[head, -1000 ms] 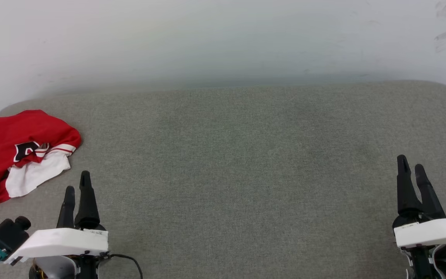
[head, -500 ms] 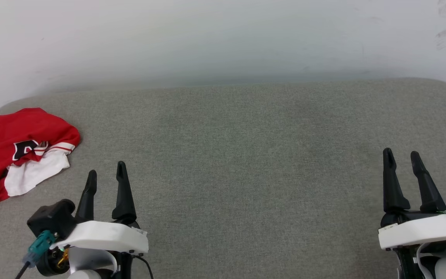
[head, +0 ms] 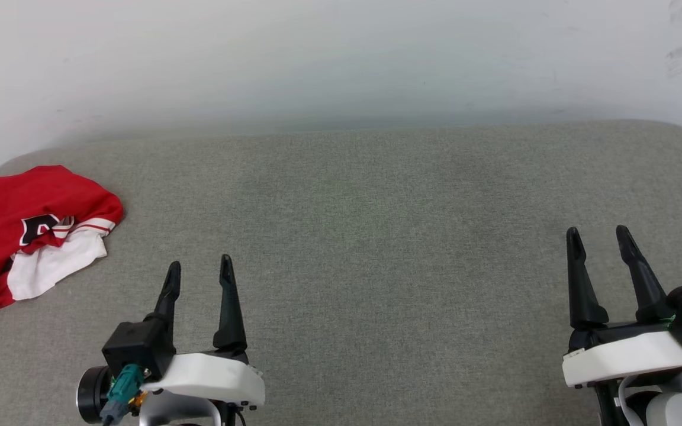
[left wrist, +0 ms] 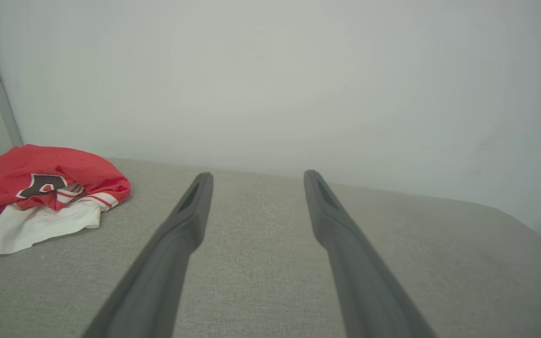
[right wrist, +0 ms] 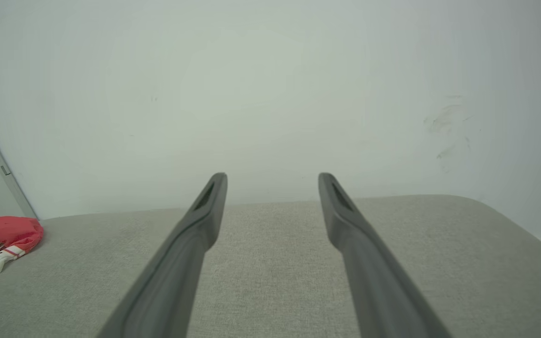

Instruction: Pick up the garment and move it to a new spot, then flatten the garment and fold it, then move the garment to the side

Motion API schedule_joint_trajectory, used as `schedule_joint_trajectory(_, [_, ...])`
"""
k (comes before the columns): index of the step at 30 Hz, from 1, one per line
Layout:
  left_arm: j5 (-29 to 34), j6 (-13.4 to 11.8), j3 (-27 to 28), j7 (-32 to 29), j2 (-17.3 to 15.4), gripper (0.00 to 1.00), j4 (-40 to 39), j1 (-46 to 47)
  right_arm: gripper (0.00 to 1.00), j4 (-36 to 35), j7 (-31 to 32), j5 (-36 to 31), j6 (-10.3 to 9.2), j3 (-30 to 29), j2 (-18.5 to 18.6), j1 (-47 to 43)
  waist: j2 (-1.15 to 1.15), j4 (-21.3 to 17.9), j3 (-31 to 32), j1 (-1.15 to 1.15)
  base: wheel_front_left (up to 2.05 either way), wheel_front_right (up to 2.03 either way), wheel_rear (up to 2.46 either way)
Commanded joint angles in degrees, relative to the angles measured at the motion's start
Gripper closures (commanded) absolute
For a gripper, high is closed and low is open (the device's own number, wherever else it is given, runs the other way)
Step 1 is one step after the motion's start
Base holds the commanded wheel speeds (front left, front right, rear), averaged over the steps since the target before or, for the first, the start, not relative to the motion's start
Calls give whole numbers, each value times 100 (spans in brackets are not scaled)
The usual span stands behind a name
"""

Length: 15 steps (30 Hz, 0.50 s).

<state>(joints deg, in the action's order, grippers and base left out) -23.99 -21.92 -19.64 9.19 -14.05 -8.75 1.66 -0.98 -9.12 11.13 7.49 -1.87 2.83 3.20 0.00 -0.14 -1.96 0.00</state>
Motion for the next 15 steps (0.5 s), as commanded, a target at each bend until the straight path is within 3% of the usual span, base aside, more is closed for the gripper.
schedule_joint_trajectory(1, [80, -16, -65, 52, -65, 0, -100, 109, 0, -76, -63, -188, 0, 23, 10, -34, 0, 0, 5, 0, 0, 0, 0])
schedule_joint_trajectory(7, [223, 264, -121, 135, -79, 0, -163, -24, 0, -66, -144, -572, 0, 80, 10, -66, 0, -10, 21, 0, 0, 0, 0])
schedule_joint_trajectory(15, [377, 645, 154, 236, 186, 0, -158, -229, 0, -13, -248, -867, 0, 98, 10, -94, 0, -33, 17, 0, 0, 0, 0])
